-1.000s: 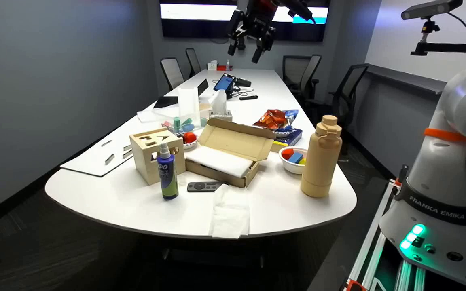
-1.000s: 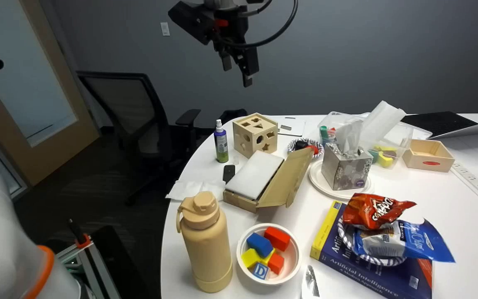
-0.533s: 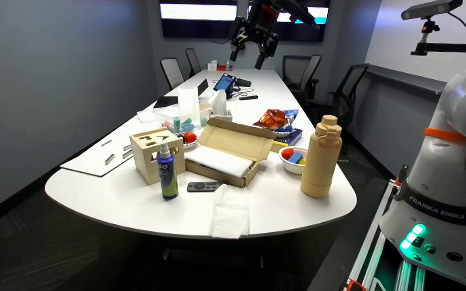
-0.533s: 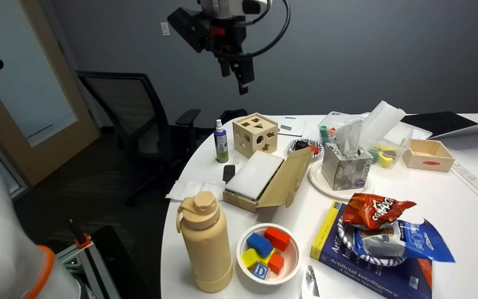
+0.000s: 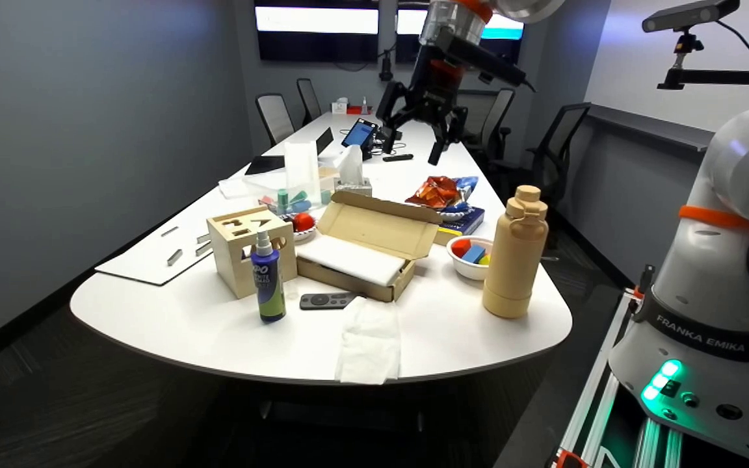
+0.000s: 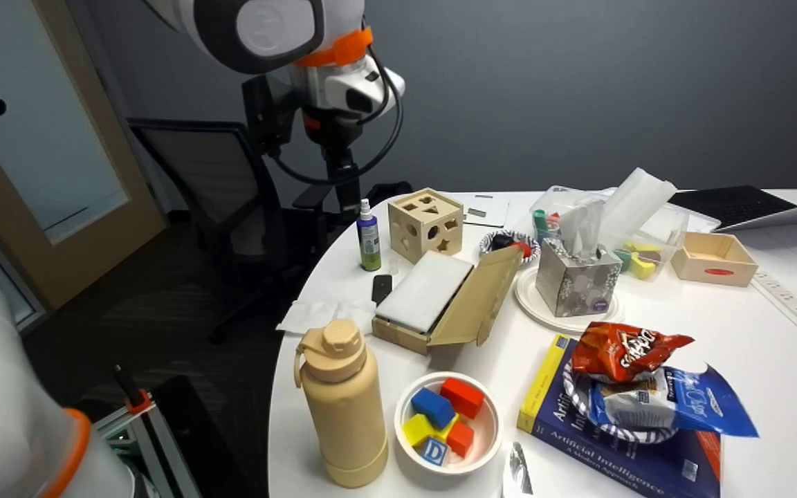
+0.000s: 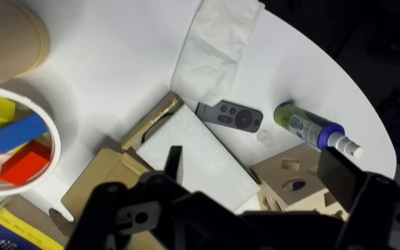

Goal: Fold the paper towel

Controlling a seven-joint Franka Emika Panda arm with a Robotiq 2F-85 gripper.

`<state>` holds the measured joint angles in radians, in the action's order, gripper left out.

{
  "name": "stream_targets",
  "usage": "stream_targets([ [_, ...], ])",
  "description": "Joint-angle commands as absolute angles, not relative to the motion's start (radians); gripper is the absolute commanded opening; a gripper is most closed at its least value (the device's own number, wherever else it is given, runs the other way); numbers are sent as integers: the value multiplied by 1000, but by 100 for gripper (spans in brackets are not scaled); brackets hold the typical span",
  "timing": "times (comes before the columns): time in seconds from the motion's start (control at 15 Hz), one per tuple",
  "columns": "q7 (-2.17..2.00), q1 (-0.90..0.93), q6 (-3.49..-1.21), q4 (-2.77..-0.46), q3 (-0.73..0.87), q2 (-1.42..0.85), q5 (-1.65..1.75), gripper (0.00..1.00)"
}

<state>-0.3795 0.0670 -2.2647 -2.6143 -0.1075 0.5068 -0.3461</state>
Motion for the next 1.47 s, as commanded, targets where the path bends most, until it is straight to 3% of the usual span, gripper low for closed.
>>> stream_targets([
  [0.0, -471, 104, -2388, -2737, -174, 530, -420, 100],
  [0.47, -594, 150, -2648, -2768, -250, 323, -467, 100],
  [0.93, -600, 227, -2659, -2768, -243, 139, -564, 100],
  [1.4, -440, 284, -2681, -2748, -257, 13, -882, 100],
])
